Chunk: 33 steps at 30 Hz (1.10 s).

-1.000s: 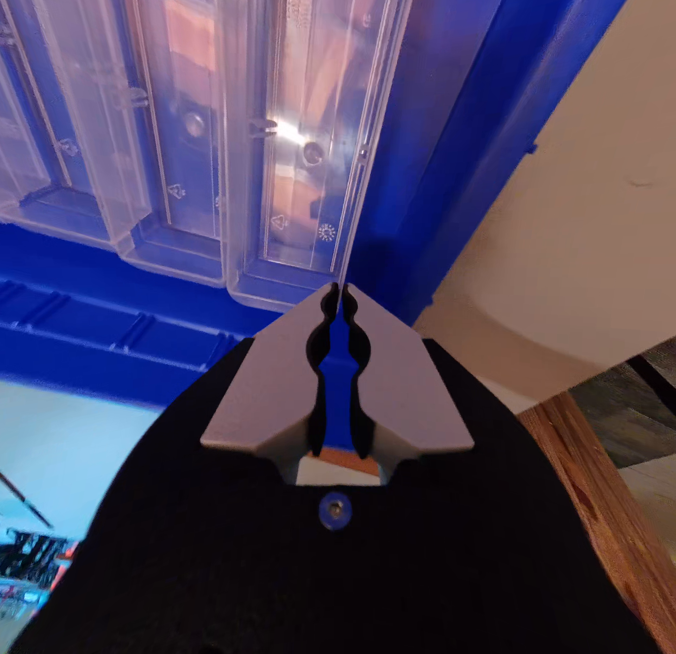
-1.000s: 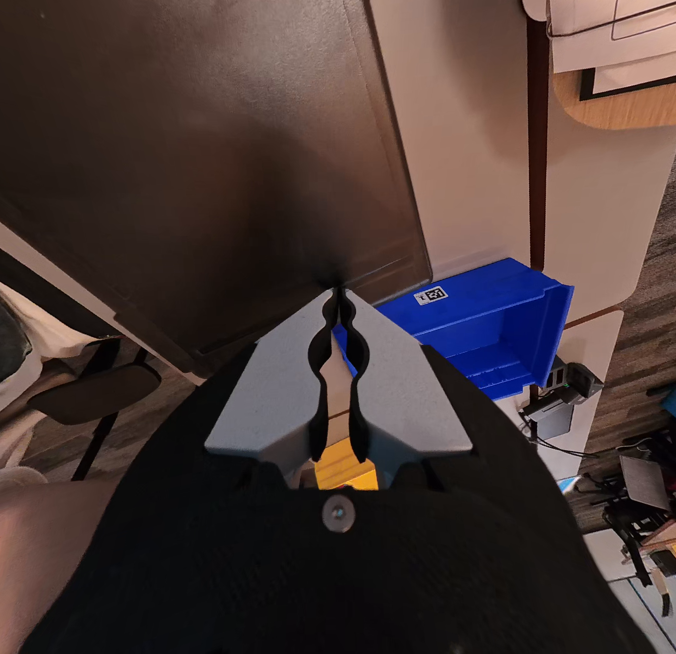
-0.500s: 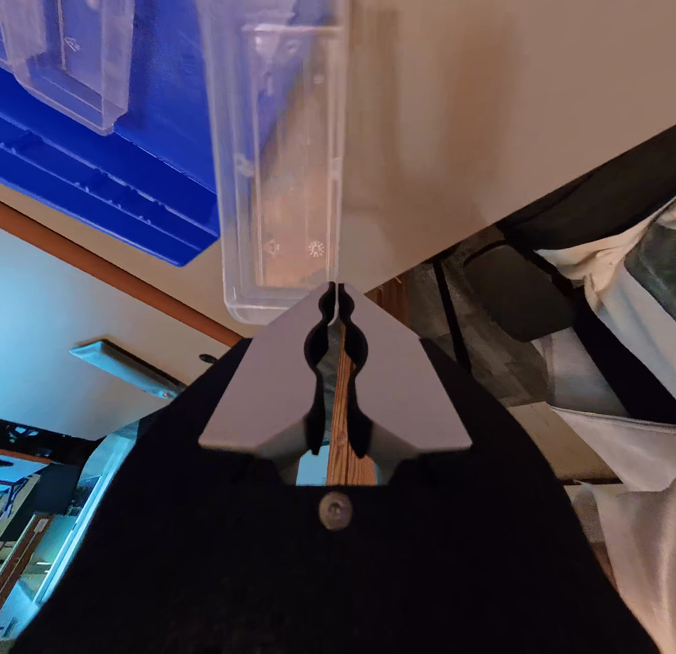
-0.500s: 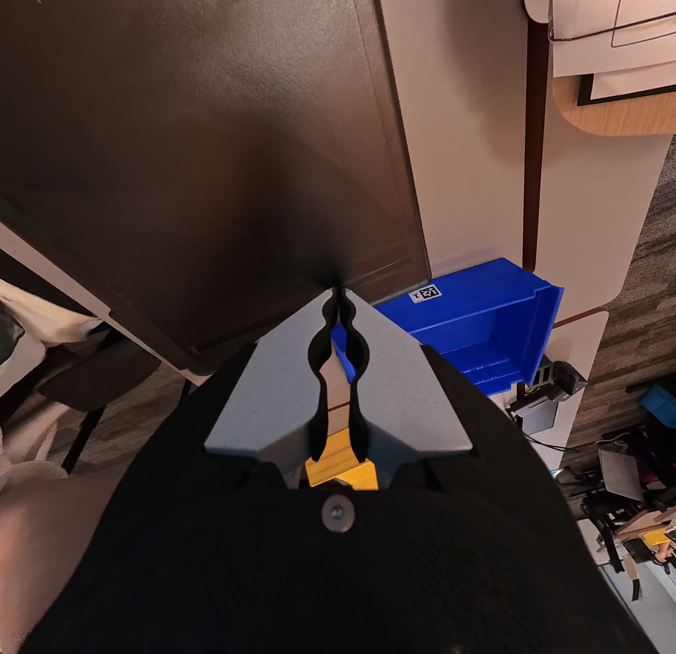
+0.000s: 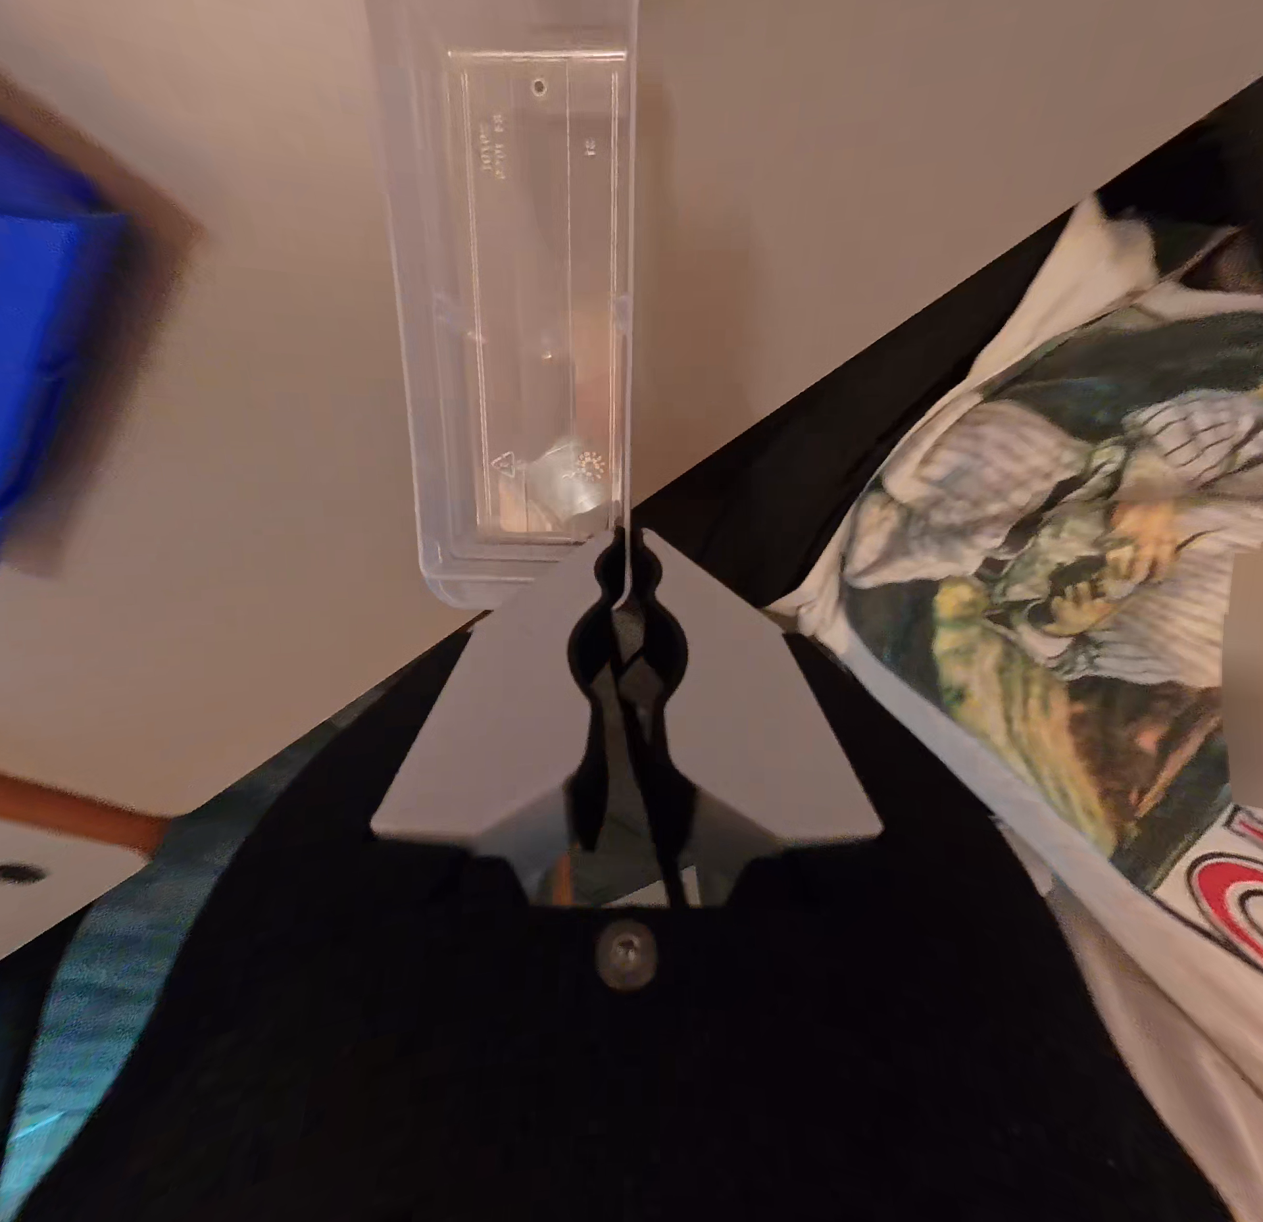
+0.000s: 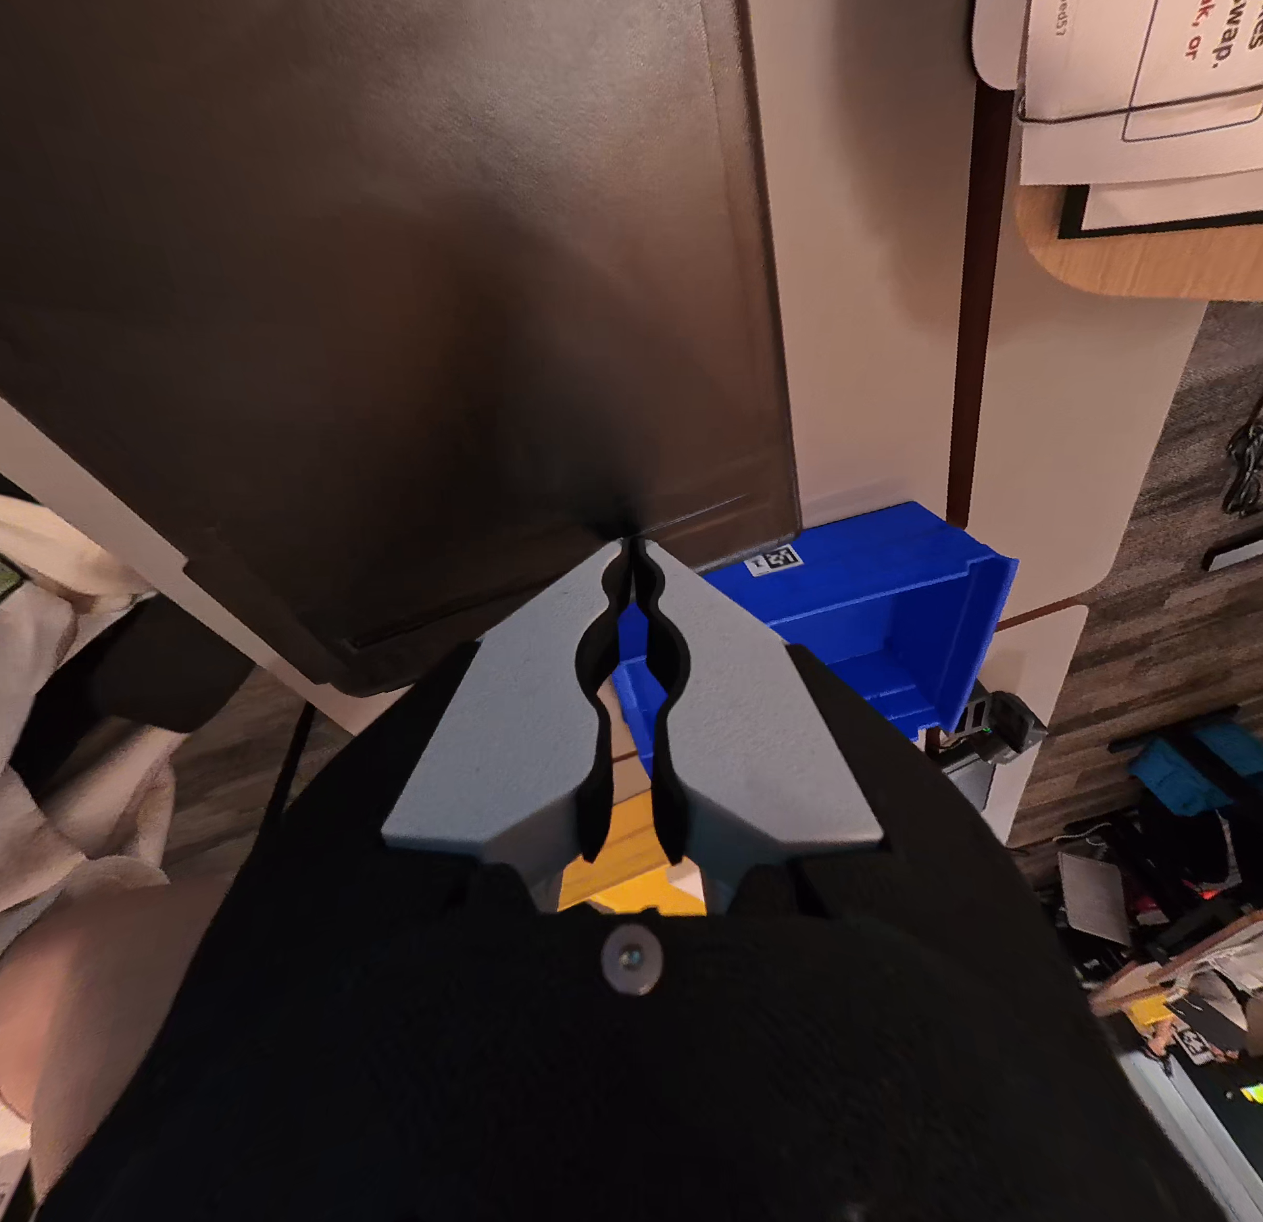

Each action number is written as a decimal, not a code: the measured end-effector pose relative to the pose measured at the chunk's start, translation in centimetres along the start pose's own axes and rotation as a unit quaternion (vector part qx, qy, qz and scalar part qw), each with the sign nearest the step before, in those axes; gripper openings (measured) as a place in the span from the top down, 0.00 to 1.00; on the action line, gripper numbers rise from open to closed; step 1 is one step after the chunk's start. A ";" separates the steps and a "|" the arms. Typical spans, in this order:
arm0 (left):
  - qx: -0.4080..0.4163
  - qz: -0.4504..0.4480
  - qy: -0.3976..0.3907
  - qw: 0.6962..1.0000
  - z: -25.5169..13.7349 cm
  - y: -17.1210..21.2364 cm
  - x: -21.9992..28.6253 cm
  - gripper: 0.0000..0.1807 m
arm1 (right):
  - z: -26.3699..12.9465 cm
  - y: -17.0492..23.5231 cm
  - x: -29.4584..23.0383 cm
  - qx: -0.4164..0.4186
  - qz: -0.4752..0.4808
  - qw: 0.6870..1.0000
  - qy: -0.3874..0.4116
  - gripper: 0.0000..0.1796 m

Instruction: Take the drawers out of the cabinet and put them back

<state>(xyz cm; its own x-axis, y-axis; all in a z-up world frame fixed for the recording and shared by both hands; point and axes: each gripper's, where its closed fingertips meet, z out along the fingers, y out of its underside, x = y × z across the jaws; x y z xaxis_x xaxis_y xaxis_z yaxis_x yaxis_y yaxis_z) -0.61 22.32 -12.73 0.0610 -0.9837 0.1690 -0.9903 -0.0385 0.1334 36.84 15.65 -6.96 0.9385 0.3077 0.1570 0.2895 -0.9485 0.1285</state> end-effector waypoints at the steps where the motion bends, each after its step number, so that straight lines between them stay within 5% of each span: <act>1: 0.004 -0.008 0.011 1.000 0.6 -0.5 0.8 1.00 | 0.0 0.0 0.0 -0.004 -0.003 1.000 0.006 1.00; 15: 0.042 -0.075 0.011 0.996 0.8 -7.4 2.5 1.00 | 0.0 0.0 0.0 -0.005 -0.006 1.000 0.026 1.00; 33: 0.167 -0.131 -0.017 0.977 2.3 -8.2 2.5 1.00 | 0.0 0.1 0.0 -0.049 -0.015 0.998 0.037 1.00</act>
<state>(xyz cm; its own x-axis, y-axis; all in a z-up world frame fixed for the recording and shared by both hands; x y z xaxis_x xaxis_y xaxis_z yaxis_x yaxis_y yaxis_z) 7.38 19.74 -15.66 0.3185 -0.9378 0.1384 -0.9275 -0.3384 -0.1586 36.86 15.59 -6.91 0.9121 0.3439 0.2232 0.2938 -0.9279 0.2295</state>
